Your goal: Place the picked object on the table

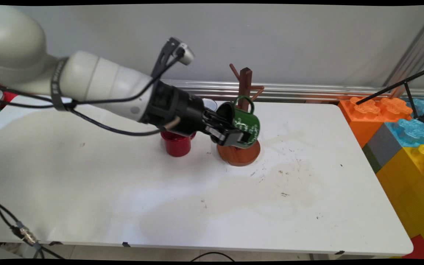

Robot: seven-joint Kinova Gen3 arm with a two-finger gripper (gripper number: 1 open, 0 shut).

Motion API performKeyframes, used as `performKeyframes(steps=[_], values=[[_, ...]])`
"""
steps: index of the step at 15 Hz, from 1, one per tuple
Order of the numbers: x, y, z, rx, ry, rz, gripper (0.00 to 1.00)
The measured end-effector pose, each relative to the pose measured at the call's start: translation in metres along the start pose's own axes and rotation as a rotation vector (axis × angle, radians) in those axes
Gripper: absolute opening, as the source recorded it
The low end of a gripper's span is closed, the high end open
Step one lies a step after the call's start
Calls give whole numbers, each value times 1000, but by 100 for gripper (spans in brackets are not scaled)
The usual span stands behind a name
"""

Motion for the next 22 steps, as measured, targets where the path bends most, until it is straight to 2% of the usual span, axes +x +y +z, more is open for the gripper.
performKeyframes(steps=[5, 12, 18, 22], values=[[11, -16, -37, -14, -89, 71, 0], [16, -34, -83, -18, -296, 186, 0], [6, -49, -85, -1, -511, 305, 0], [-7, -63, -65, 20, -636, 383, 0]])
